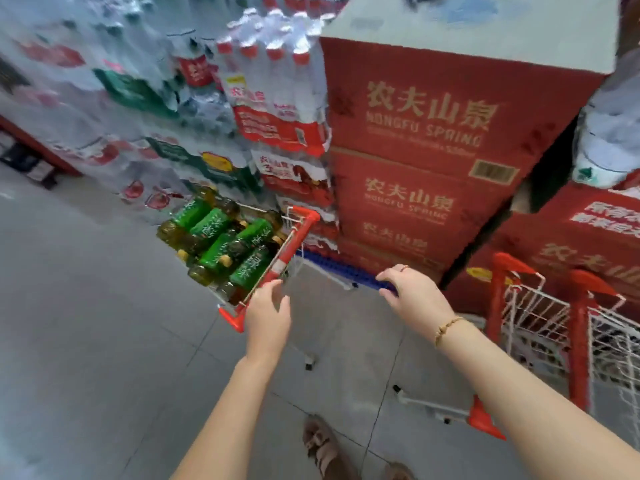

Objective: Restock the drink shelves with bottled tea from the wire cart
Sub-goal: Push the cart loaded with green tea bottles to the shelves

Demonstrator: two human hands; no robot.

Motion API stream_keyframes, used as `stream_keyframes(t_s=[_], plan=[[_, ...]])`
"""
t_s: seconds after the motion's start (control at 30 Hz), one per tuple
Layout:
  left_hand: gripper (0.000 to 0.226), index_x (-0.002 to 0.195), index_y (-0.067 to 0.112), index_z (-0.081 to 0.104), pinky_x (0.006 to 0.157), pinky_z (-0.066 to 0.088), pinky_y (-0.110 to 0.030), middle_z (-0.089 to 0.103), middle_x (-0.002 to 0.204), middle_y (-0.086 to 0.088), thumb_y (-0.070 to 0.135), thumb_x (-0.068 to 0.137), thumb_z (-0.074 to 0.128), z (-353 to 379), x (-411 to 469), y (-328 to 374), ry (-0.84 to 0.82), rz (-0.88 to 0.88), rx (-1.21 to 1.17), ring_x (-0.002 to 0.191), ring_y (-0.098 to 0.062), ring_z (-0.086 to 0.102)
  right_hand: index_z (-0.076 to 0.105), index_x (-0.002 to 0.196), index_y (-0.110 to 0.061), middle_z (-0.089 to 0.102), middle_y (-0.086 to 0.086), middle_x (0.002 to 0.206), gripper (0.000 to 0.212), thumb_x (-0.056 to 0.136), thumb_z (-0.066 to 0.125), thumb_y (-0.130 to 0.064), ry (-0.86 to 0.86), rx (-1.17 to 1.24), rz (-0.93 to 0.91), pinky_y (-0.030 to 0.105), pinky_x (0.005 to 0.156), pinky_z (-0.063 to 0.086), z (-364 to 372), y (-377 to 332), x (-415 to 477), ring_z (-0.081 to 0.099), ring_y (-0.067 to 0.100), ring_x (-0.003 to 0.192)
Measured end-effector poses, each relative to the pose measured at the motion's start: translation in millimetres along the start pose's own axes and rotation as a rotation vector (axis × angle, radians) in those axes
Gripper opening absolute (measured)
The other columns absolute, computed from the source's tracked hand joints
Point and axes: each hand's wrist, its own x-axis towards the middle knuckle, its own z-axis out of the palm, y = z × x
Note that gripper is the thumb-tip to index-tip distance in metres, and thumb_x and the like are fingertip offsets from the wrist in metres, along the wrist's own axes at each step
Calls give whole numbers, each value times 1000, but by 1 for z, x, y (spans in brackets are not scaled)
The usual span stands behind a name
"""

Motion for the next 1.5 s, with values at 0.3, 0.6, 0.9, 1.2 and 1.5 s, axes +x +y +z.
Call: stream_keyframes(t_s=[0.3, 0.6, 0.9, 1.2, 1.5], plan=[[53, 145, 8, 32, 111, 24, -28, 38, 146, -10, 20, 97, 49, -24, 64, -103, -267, -266, 74, 135, -24, 35, 39, 139, -20, 41, 0, 142, 52, 89, 55, -18, -202, -247, -335, 28, 101, 38, 72, -122, 151, 38, 19, 130], [31, 112, 11, 60, 85, 48, -37, 64, 109, -10, 35, 95, 48, 20, 102, -117, -269, -277, 208, 101, -29, 61, 26, 146, -32, 23, -1, 155, 49, 99, 38, -35, -463, -608, -501, 41, 115, 3, 118, -103, 233, 6, 24, 145], [38, 118, 7, 53, 86, 43, -37, 58, 117, -13, 37, 99, 39, 31, 94, -129, -228, -277, 382, 107, -30, 56, 72, 99, -19, 72, 8, 88, 70, 34, 96, -21, -283, -685, -789, 57, 77, 50, 137, -83, 237, 70, 29, 88], [40, 120, 6, 55, 89, 44, -39, 60, 117, -14, 37, 97, 44, 9, 35, -146, -253, -392, 272, 106, -32, 57, 73, 87, -8, 63, 12, 71, 39, 51, 88, -9, -242, -452, -866, 65, 73, 46, 155, -110, 181, 67, 36, 67], [46, 135, 12, 47, 96, 38, -33, 56, 127, -8, 38, 97, 44, -26, -47, -213, -239, -581, 252, 116, -27, 51, 73, 93, -14, 70, 9, 79, 35, 60, 84, -19, -350, -538, -830, 60, 85, 46, 200, -172, 97, 68, 35, 87]])
